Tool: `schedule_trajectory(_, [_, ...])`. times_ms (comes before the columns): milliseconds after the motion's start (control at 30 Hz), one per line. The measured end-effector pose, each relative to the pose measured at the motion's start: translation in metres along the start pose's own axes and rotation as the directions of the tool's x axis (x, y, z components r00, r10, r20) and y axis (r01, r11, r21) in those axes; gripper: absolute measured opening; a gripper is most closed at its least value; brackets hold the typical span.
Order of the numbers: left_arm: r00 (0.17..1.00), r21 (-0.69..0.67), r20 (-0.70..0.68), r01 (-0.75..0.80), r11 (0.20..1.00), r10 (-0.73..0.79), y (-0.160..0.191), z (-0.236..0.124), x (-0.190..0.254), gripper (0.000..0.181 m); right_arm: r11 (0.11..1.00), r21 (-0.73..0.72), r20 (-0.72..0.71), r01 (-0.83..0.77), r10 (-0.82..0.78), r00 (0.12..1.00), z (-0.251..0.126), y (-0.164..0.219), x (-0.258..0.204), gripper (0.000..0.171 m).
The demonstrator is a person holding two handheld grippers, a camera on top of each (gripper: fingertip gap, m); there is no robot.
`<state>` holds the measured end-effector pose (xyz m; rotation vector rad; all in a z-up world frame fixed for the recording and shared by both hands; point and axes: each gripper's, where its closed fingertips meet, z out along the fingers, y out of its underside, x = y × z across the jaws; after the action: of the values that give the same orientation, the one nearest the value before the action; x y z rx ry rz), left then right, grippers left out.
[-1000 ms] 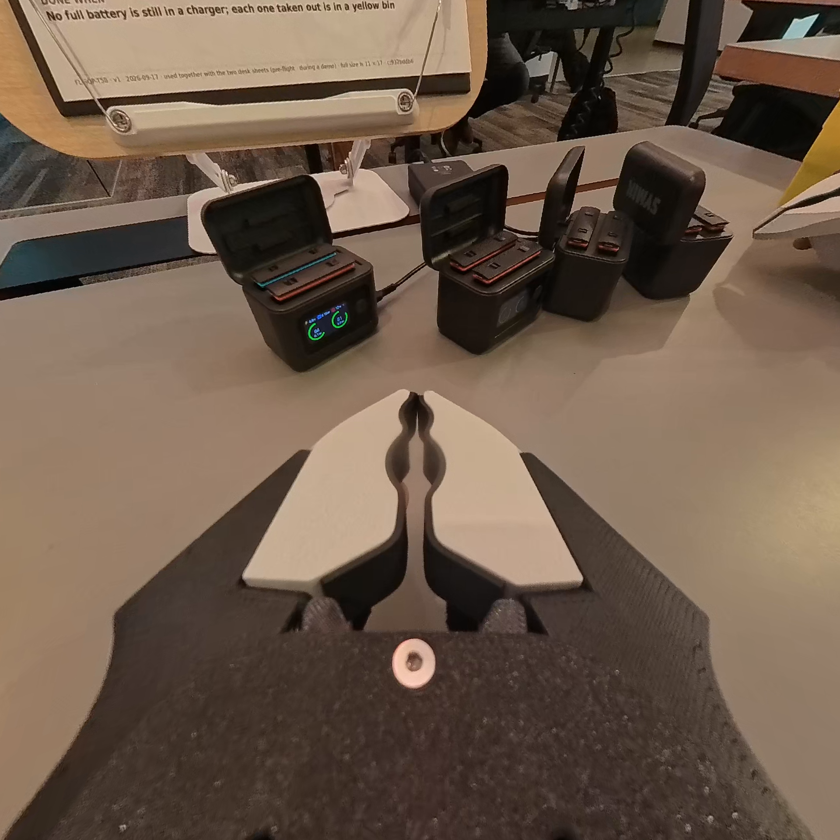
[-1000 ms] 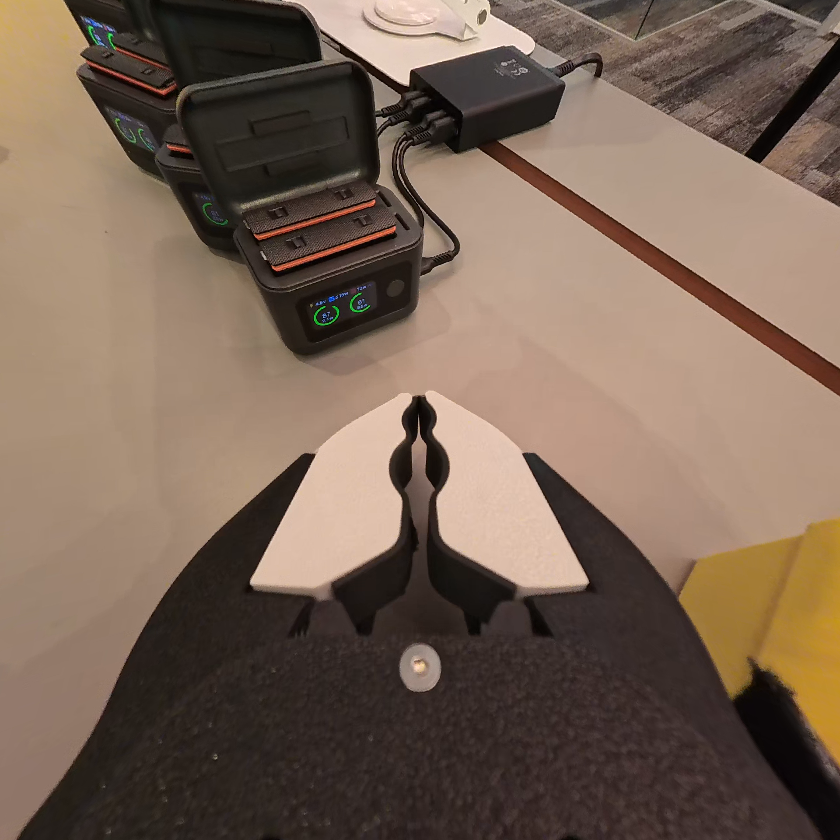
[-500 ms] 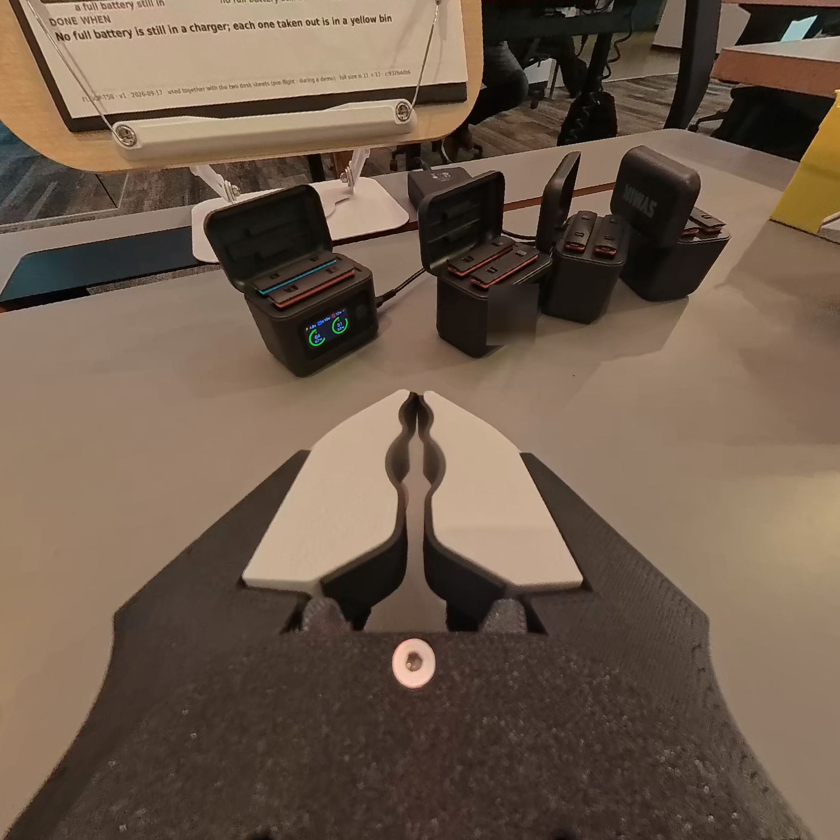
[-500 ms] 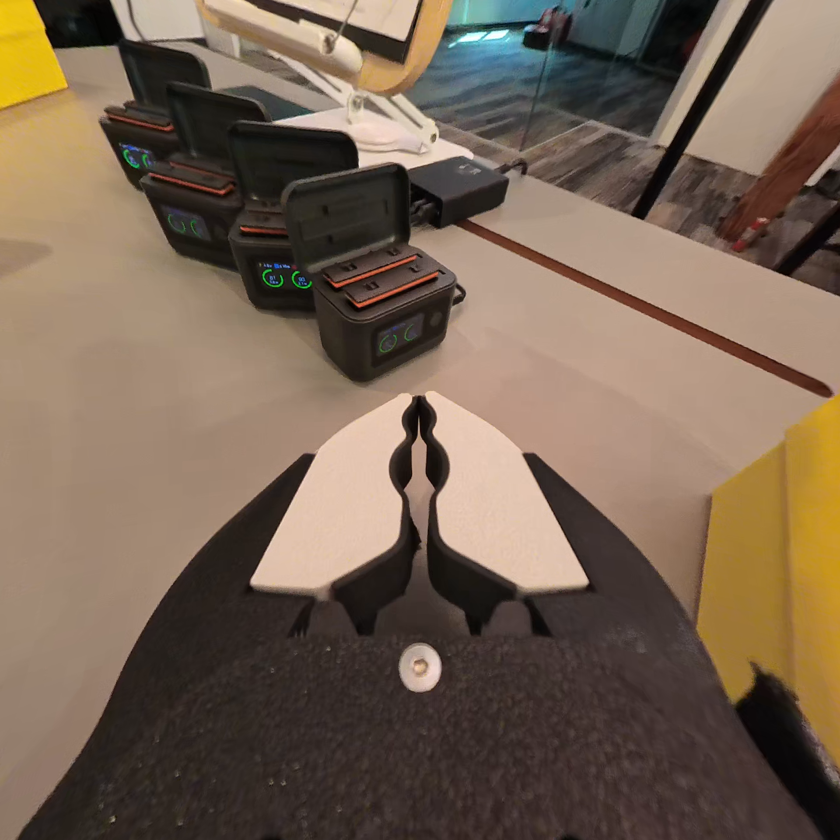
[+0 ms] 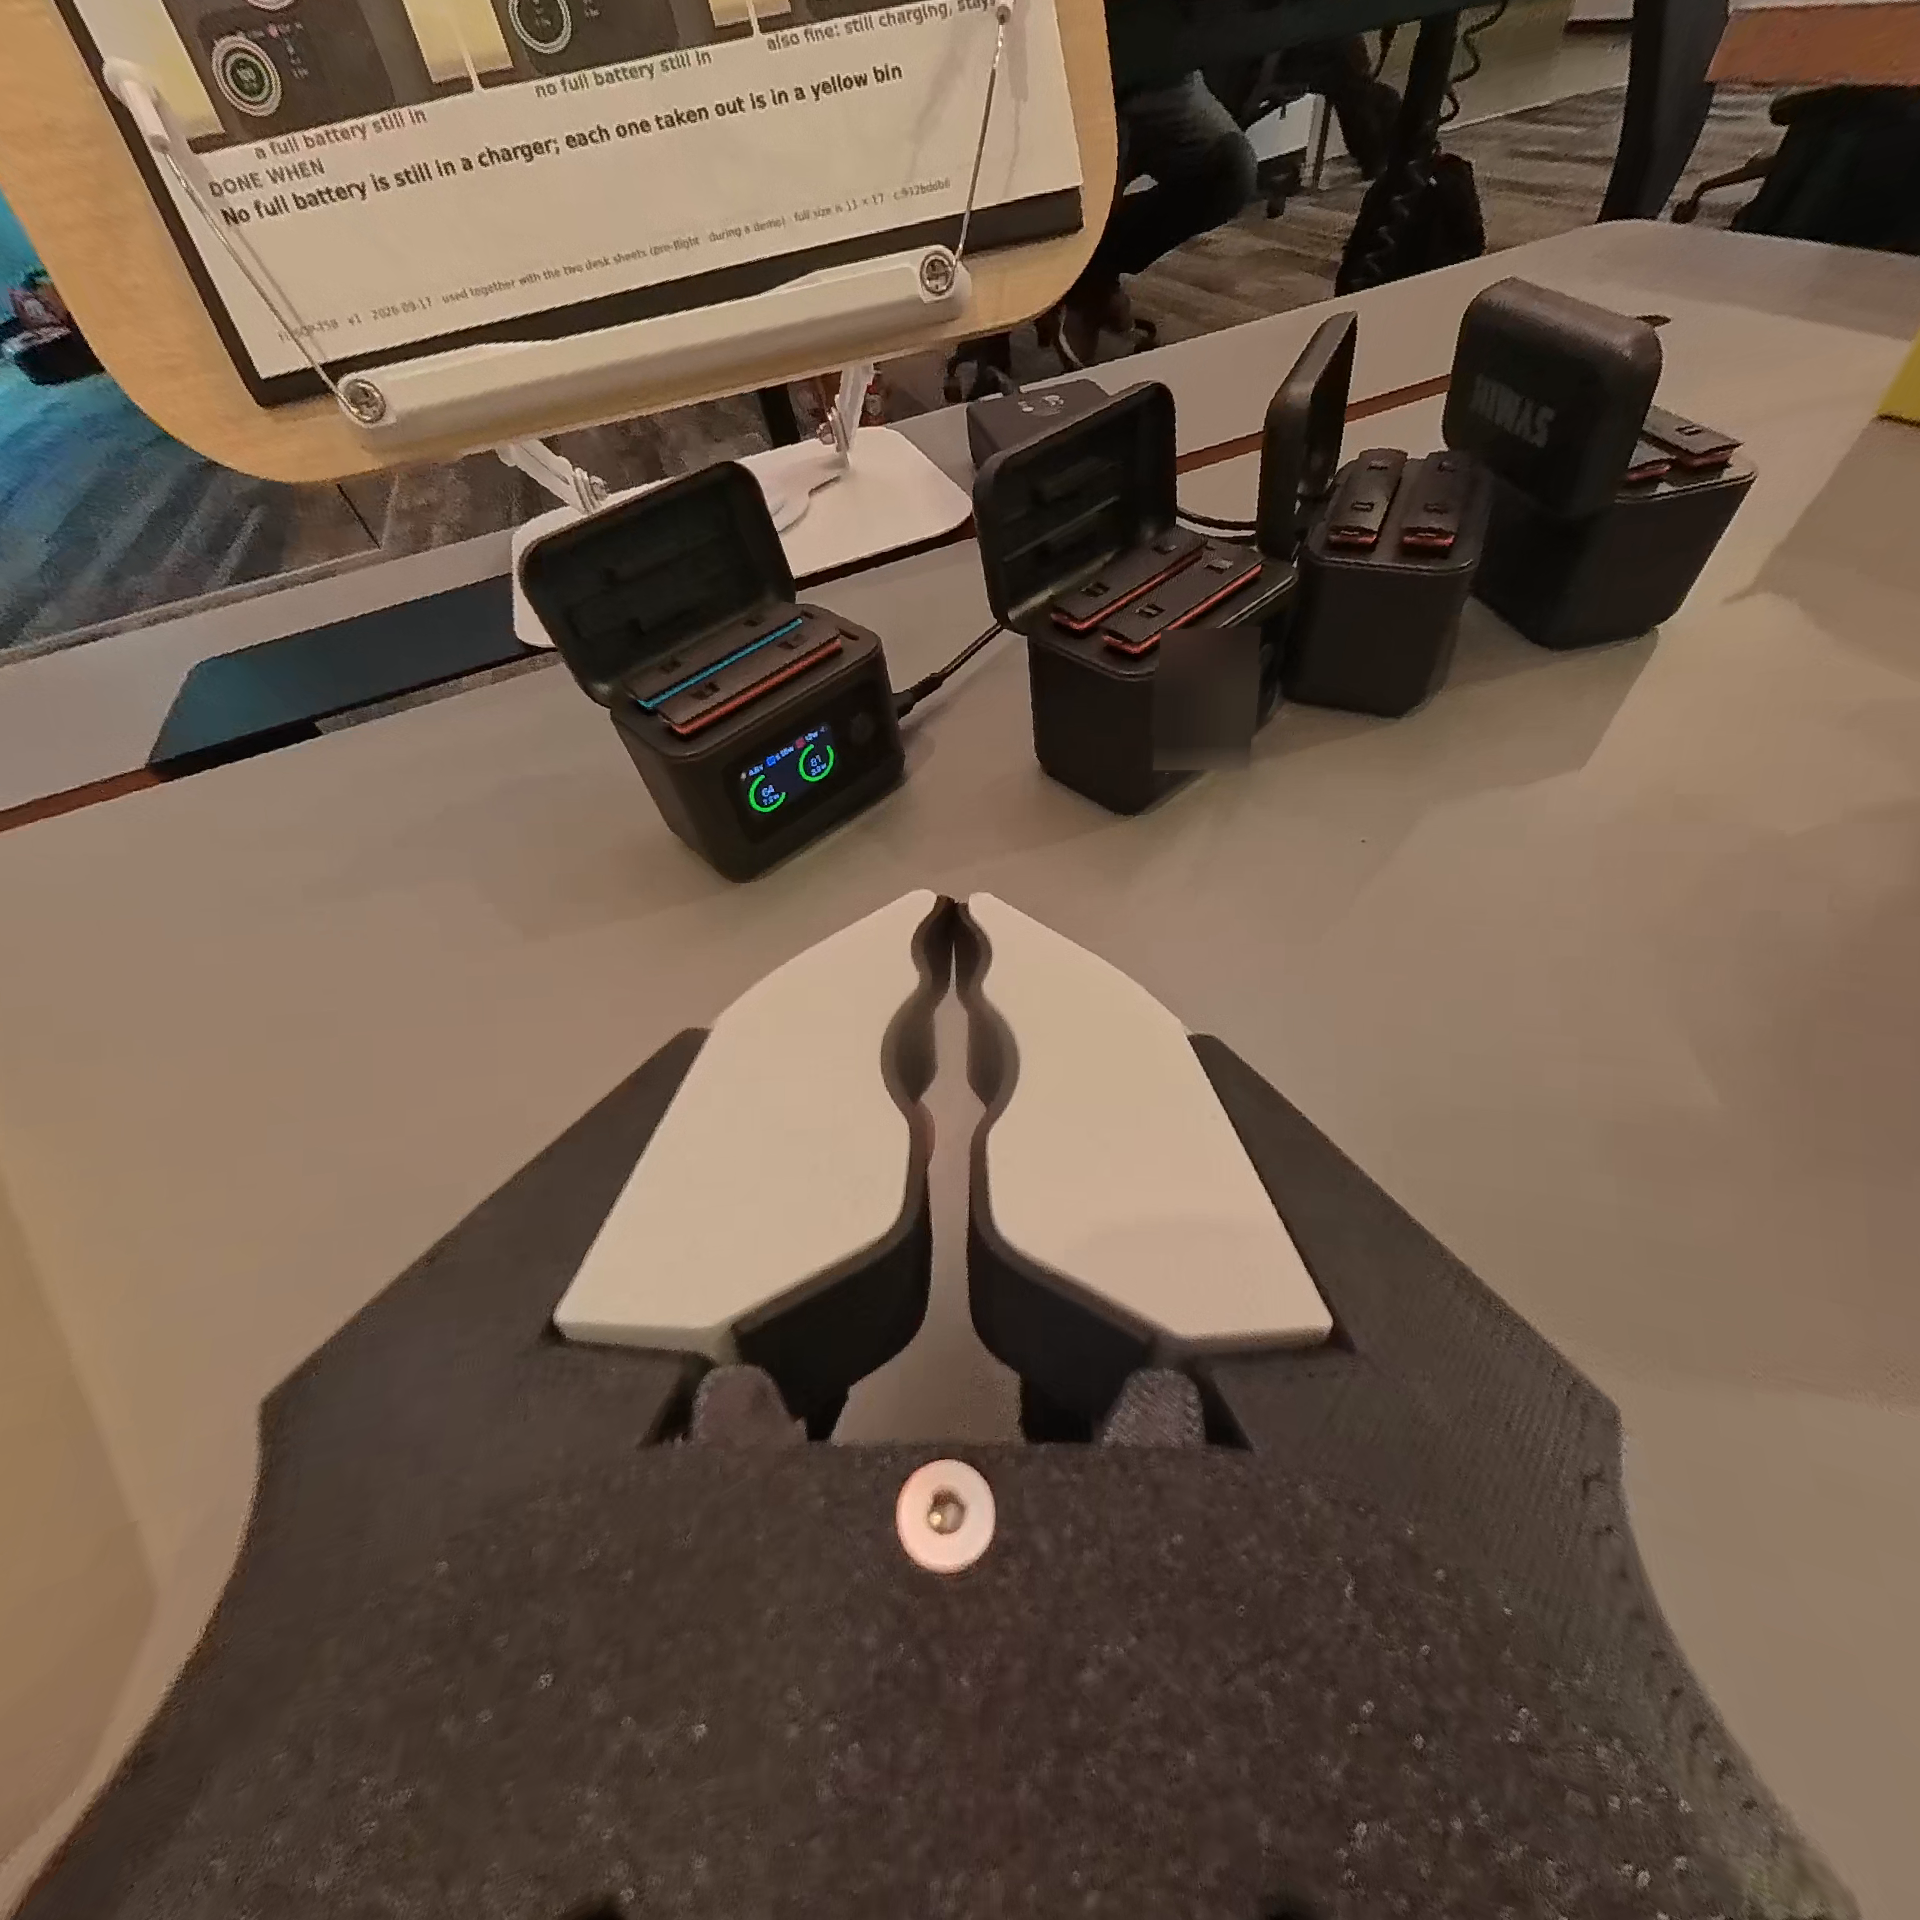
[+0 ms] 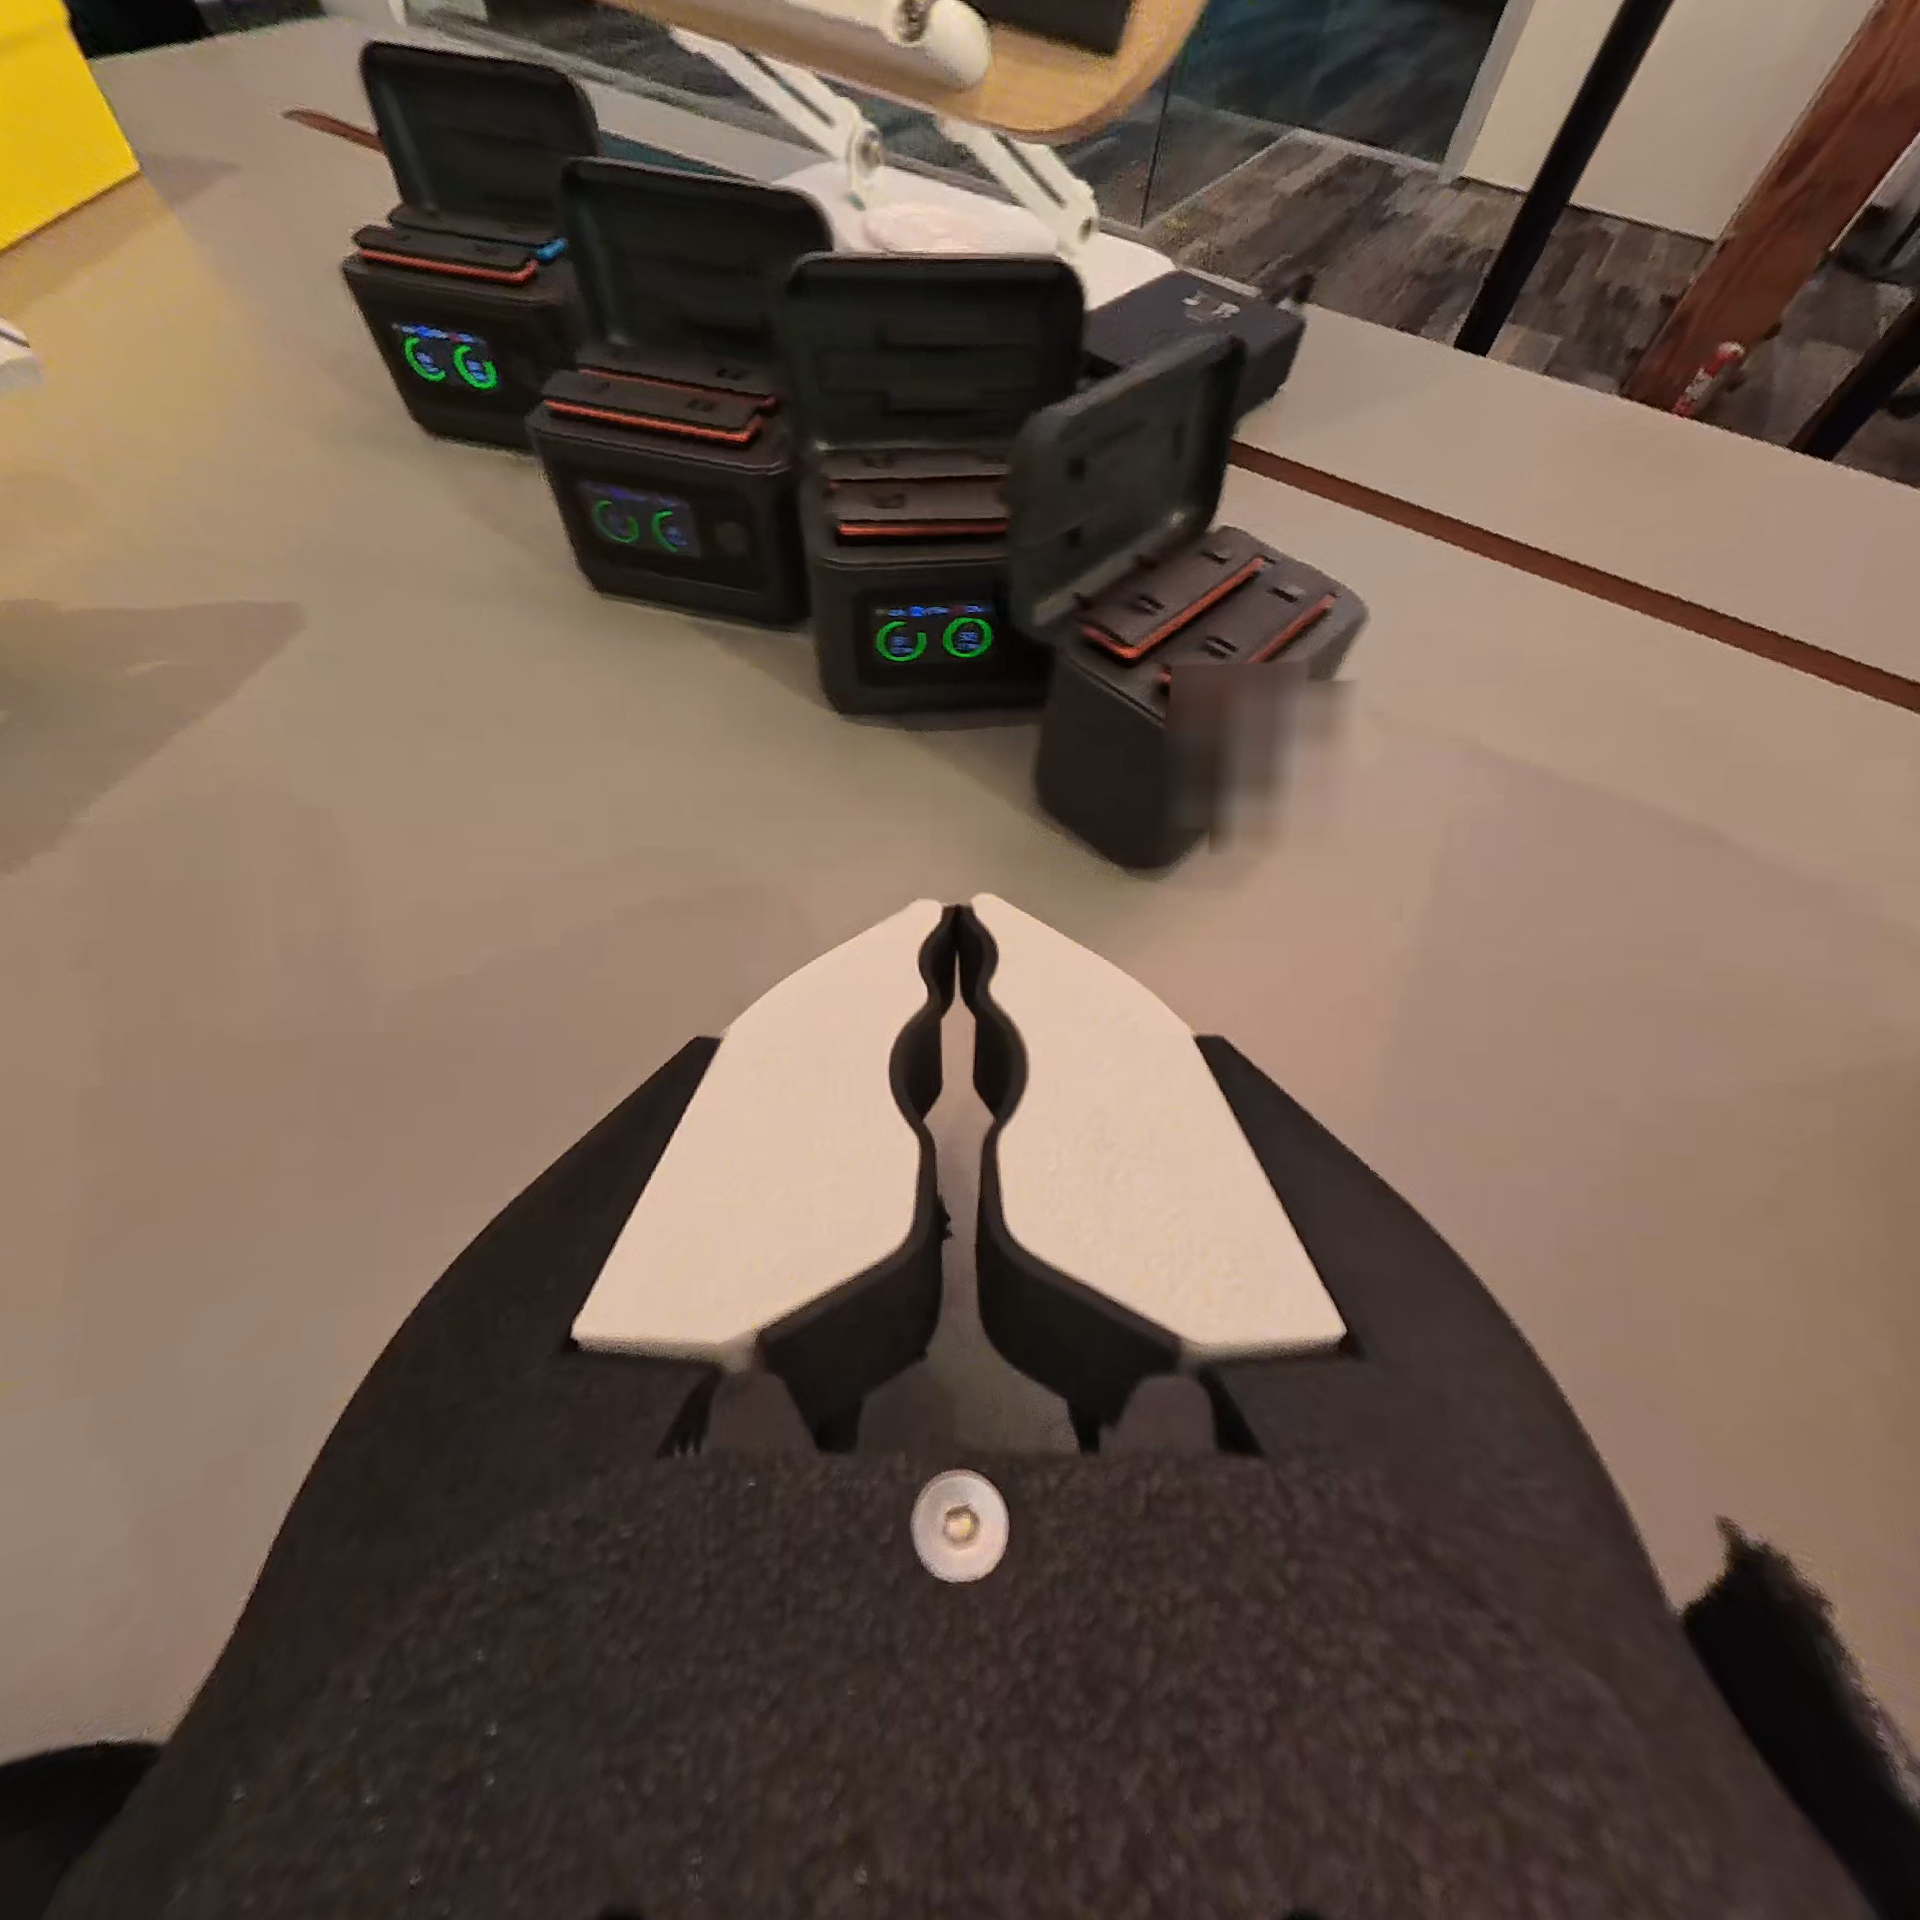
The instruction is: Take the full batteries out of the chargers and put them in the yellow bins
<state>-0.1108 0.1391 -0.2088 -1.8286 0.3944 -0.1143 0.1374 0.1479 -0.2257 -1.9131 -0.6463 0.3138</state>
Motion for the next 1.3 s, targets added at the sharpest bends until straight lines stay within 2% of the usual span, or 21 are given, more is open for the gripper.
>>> schedule_trajectory(200, [1.000, -0.043, -0.002, -0.017, 0.999, 0.017, 0.002, -0.001, 0.002, 0.000, 0.999, -0.040, -0.076, -0.005, 0.002, 0.997, 0.003, -0.014, -0.038, 0.000])
schedule_trajectory(333, [0.999, -0.048, -0.001, -0.033, 0.998, 0.033, 0.002, -0.003, 0.005, 0.000, 0.996, 0.001, -0.115, -0.089, 0.088, 0.989, 0.008, -0.021, -0.073, 0.000])
schedule_trajectory(467, [0.997, -0.058, -0.001, -0.071, 0.996, 0.071, 0.004, -0.003, 0.009, 0.000, 0.998, 0.036, -0.104, -0.059, 0.062, 0.993, 0.017, -0.023, -0.104, 0.000])
schedule_trajectory(833, [0.997, -0.105, 0.012, -0.069, 0.992, 0.071, 0.010, 0.001, 0.010, 0.000, 0.992, 0.063, -0.071, -0.108, 0.113, 0.991, 0.015, -0.025, -0.103, 0.000])
schedule_trajectory(1033, [0.993, -0.125, 0.013, -0.113, 0.986, 0.115, 0.008, 0.003, 0.017, 0.000, 0.983, 0.185, 0.053, 0.017, -0.027, 0.998, -0.006, -0.061, -0.139, 0.000])
schedule_trajectory(1300, [0.957, -0.200, 0.066, -0.266, 0.943, 0.283, 0.020, 0.010, 0.012, 0.000, 0.937, 0.328, 0.283, 0.118, -0.217, 0.934, -0.045, -0.106, -0.235, 0.000])
